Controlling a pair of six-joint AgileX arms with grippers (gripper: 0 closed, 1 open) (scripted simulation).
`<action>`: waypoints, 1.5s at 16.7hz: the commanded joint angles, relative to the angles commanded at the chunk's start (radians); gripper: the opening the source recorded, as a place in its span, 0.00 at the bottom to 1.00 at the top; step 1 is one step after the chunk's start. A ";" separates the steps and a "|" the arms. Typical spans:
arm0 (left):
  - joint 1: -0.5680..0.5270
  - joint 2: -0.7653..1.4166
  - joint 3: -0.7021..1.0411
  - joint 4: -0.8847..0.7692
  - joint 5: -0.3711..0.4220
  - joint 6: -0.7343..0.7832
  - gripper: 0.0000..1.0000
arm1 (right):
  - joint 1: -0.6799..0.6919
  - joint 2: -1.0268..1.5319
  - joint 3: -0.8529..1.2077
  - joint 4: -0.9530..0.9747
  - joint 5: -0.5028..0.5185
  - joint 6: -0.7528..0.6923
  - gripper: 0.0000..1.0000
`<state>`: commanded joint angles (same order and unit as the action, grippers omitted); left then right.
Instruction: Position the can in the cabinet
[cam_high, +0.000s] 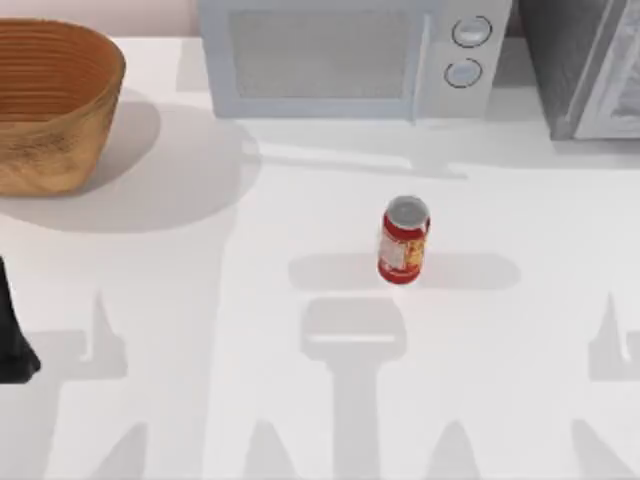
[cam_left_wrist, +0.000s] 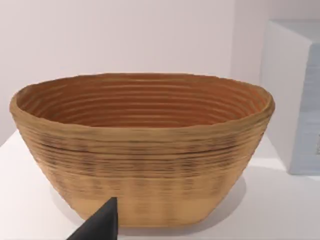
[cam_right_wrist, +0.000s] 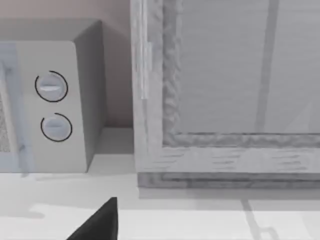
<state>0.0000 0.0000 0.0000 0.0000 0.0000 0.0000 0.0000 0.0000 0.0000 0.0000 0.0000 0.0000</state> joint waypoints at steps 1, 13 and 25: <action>0.000 0.000 0.000 0.000 0.000 0.000 1.00 | 0.000 0.000 0.000 0.000 0.000 0.000 1.00; 0.000 0.000 0.000 0.000 0.000 0.000 1.00 | 0.227 0.591 0.170 0.420 0.236 0.003 1.00; 0.000 0.000 0.000 0.000 0.000 0.000 1.00 | 0.694 1.804 0.518 1.284 0.722 0.008 1.00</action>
<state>0.0000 0.0000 0.0000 0.0000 0.0000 0.0000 0.6940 1.8042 0.5178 1.2836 0.7220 0.0082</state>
